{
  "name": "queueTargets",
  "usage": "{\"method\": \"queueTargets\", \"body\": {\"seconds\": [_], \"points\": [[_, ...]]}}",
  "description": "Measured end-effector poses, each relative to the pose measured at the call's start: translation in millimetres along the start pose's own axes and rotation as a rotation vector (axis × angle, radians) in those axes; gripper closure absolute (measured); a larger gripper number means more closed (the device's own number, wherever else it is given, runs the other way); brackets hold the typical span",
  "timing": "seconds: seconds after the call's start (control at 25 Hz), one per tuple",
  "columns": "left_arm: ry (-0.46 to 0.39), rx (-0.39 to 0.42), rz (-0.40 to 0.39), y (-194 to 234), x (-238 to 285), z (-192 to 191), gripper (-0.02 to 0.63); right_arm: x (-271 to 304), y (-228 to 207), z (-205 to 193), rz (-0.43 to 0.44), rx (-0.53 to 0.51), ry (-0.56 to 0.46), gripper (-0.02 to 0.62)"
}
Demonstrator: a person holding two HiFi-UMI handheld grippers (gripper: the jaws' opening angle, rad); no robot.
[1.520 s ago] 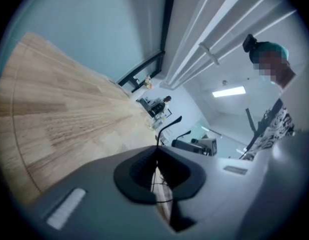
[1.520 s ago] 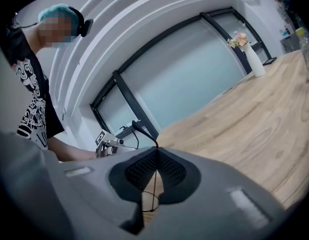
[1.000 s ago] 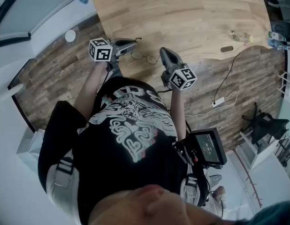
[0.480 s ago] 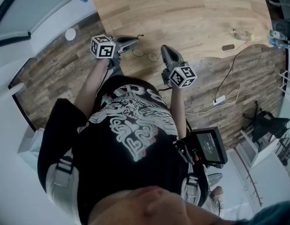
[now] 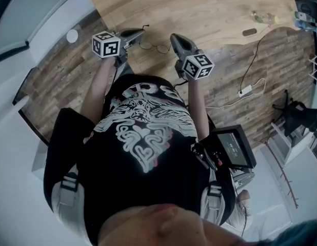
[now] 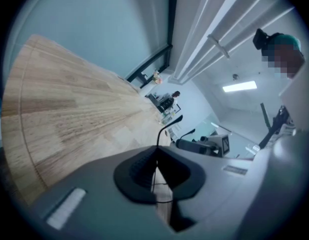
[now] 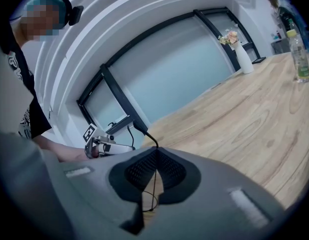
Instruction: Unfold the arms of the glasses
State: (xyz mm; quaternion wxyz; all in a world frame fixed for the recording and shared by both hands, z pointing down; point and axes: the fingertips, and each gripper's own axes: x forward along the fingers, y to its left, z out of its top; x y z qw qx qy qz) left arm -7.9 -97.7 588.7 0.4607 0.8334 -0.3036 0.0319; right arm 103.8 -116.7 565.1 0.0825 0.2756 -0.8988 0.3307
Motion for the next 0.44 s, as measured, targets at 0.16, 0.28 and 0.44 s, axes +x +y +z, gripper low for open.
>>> {"method": "queueTargets", "body": {"seconds": [0.16,0.28,0.44], "points": [[0.001,-0.006,0.010,1.6,2.0,-0.7,0.617,-0.2,-0.7,0.3,-0.003,-0.006,0.009,0.597],[0.008,-0.006,0.014,3.9,1.2,0.1,0.617,2.1,-0.4,-0.8,-0.004,-0.002,0.009,0.597],[0.013,-0.001,0.008,2.8,3.3,-0.8,0.617,-0.1,-1.0,-3.5,-0.008,-0.001,0.011,0.597]]}}
